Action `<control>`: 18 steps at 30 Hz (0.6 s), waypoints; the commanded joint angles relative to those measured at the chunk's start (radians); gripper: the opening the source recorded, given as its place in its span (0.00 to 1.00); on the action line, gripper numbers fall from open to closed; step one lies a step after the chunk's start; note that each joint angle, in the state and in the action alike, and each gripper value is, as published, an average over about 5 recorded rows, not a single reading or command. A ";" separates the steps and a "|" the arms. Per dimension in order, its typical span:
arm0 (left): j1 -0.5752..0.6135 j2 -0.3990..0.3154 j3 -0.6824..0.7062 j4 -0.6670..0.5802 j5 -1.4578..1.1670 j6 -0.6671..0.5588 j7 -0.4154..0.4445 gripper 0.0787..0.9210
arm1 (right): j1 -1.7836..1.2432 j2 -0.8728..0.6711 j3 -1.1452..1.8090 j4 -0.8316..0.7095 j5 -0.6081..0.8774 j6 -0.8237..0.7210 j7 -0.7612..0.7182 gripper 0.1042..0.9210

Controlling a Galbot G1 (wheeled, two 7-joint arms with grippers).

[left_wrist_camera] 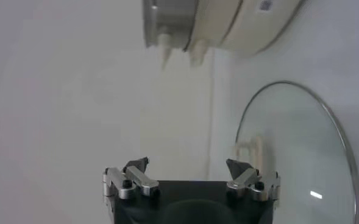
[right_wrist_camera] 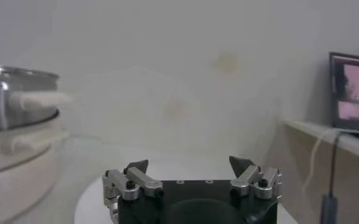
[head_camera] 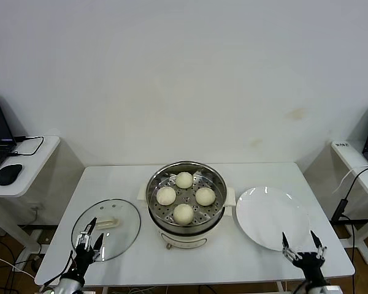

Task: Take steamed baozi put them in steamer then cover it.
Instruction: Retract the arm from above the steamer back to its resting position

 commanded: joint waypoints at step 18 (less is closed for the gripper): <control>-0.376 0.024 0.083 0.357 0.066 -0.004 0.029 0.88 | -0.062 0.061 0.067 -0.018 -0.043 0.033 -0.001 0.88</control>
